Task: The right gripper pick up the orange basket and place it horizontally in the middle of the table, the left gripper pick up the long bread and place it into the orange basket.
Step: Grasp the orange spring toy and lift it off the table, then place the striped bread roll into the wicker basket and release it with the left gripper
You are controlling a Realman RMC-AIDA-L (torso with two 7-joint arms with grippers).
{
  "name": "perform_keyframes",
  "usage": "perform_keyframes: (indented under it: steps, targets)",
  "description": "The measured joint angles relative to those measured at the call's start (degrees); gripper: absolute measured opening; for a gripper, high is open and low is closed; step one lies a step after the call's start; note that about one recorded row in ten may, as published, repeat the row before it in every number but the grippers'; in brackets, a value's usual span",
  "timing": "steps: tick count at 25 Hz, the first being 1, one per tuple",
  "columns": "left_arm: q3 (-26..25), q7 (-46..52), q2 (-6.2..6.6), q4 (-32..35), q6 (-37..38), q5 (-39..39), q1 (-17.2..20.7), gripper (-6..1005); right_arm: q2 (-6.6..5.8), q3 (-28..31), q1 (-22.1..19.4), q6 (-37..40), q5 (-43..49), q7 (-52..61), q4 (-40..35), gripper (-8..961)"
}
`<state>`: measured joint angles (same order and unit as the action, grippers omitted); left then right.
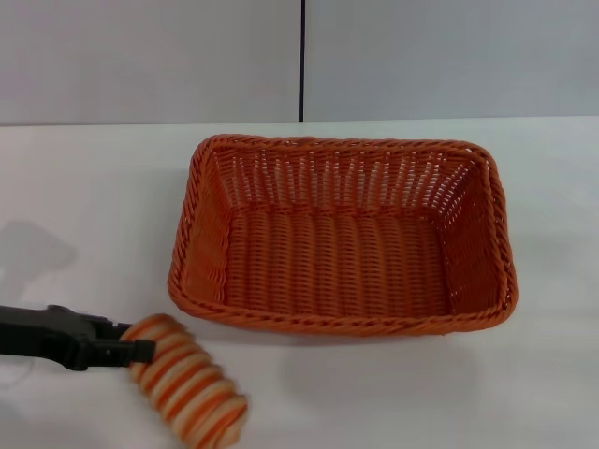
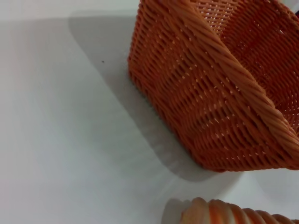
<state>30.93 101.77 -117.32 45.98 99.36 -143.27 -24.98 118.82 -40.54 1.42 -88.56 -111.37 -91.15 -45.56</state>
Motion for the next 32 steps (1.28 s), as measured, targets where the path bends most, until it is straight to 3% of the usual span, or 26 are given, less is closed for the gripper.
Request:
perform_keyframes:
  steps: [6, 12, 13, 15, 16, 18, 21, 22, 23, 26, 28, 31, 32]
  targets:
    - [-0.05, 0.11, 0.97, 0.37, 0.83, -0.17, 0.25, 456, -0.03, 0.19, 0.08, -0.12, 0.02, 0.00, 0.37, 605]
    - [0.14, 0.71, 3.00, 5.04, 5.38, -2.20, 0.51, 388, -0.07, 0.29, 0.07, -0.35, 0.02, 0.00, 0.32, 605]
    - [-0.09, 0.78, 4.05, 5.94, 6.71, -2.53, 0.73, 380, -0.08, 0.30, 0.07, -0.38, 0.02, 0.00, 0.28, 605]
    - [-0.09, 0.78, 4.05, 5.94, 6.71, -2.53, 0.73, 363, -0.09, 0.34, 0.09, -0.39, 0.02, 0.00, 0.27, 605]
    - [-0.37, 0.78, 5.29, 6.26, 8.30, -2.48, 0.84, 355, -0.09, 0.34, 0.09, -0.39, 0.02, 0.00, 0.27, 605]
    - [-1.01, 0.79, 6.55, 6.83, 10.40, -2.31, 0.87, 338, -0.09, 0.38, 0.42, -0.39, 0.02, 0.00, 0.31, 605]
    - [-1.49, 0.76, 7.30, 7.33, 11.81, -2.27, 0.83, 314, -0.08, 0.38, 0.72, -0.39, 0.02, 0.01, 0.37, 605]
    - [-3.15, 0.67, 9.24, 7.46, 14.27, -1.86, 0.29, 306, -0.09, 0.38, 0.86, -0.39, 0.02, 0.01, 0.38, 605]
    - [-4.19, 1.11, 10.41, 6.67, 15.23, -0.81, -0.19, 298, -0.09, 0.38, 1.07, -0.41, 0.02, 0.02, 0.33, 605]
    - [-4.19, 1.11, 10.41, 6.67, 15.23, -0.81, -0.19, 284, -0.09, 0.38, 1.27, -0.48, 0.02, 0.06, 0.26, 605]
    - [-4.51, 6.61, 13.33, 3.50, 16.01, 6.76, -1.03, 275, -0.08, 0.38, 1.48, -0.55, 0.02, 0.29, 0.28, 605]
    - [-5.00, 8.73, 13.53, 3.34, 15.93, 8.73, -1.34, 260, -0.09, 0.38, 1.57, -0.61, 0.02, 0.45, 0.28, 605]
    - [-5.61, 12.75, 13.56, 3.34, 15.78, 12.54, -1.80, 256, -0.09, 0.38, 1.57, -0.67, 0.02, 0.45, 0.28, 605]
